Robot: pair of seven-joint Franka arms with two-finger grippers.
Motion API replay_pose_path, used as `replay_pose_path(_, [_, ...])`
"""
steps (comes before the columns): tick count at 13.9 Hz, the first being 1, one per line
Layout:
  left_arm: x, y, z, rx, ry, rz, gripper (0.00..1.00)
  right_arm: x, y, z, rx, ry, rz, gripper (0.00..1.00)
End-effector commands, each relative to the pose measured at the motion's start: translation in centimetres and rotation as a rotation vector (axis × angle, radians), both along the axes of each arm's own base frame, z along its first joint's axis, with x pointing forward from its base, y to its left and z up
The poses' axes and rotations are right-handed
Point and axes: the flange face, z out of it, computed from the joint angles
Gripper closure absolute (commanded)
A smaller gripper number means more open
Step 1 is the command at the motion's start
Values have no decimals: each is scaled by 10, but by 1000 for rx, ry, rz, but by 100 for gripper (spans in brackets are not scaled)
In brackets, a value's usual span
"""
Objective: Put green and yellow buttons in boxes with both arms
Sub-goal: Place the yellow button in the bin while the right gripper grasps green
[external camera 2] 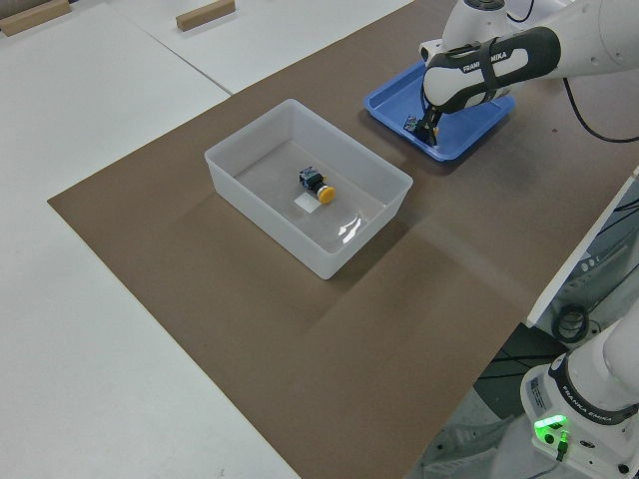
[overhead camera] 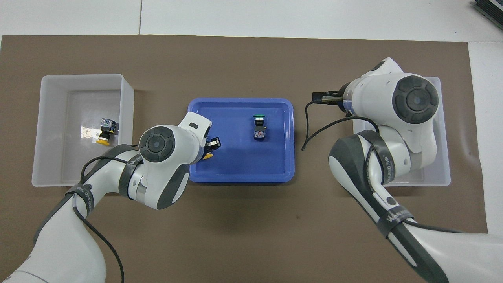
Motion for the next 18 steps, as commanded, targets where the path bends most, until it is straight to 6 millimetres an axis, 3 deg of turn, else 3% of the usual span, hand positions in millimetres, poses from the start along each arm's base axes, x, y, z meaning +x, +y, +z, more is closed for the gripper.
replay_pose_path(1, [8, 3, 5, 3, -25, 15, 100, 8, 39, -12, 49, -4, -32, 0])
replay_pose_path(2, [13, 4, 12, 1, -29, 18, 100, 8, 60, -20, 64, -11, -24, 0])
replay_pose_path(4, [26, 9, 32, 10, -18, 30, 100, 10, 73, -36, 85, -30, -9, 0])
replay_pose_path(7, [59, 34, 78, 48, -13, 56, 100, -8, 131, -79, 95, 13, 23, 0])
replay_pose_path(8, [69, 46, 92, 53, -4, 74, 100, -6, 148, -84, 94, -2, 22, 0])
replay_pose_path(10, [89, 83, 115, 58, -9, 116, 100, 2, 160, -98, 49, -33, 16, 0])
replay_pose_path(13, [110, 145, 141, 54, -54, 117, 100, -9, 171, -111, 0, -25, 19, 0])
replay_pose_path(18, [122, 249, 144, 96, -40, -25, 100, -32, 181, -130, -38, 25, 44, 0])
